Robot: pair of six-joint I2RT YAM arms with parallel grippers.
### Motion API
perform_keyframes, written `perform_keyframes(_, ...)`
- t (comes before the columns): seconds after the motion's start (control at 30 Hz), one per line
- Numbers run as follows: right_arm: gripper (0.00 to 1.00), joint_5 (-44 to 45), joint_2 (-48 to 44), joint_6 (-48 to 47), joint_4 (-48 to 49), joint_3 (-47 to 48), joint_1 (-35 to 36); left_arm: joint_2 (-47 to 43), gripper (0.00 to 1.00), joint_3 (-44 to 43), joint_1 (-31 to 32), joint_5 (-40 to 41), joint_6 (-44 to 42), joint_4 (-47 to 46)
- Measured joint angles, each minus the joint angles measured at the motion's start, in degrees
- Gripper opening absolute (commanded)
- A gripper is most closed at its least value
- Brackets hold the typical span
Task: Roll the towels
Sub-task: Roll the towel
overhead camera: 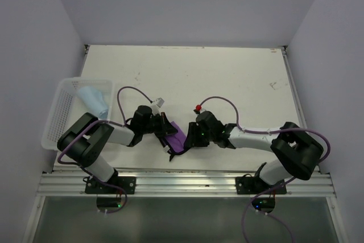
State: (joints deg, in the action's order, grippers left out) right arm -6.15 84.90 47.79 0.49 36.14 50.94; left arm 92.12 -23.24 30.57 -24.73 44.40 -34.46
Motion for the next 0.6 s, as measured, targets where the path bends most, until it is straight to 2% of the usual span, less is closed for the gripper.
perform_keyframes(0.23, 0.33, -0.07, 1.18, -0.33, 1.92, -0.52, -0.02, 0.0, 0.06, 0.0, 0.0, -0.02, 0.0, 0.02)
perform_keyframes(0.6, 0.04, -0.24, 2.29, -2.34, 3.87, -0.52, 0.87, -0.57, 0.06, -0.74, 0.0, 0.61, -0.13, 2.03)
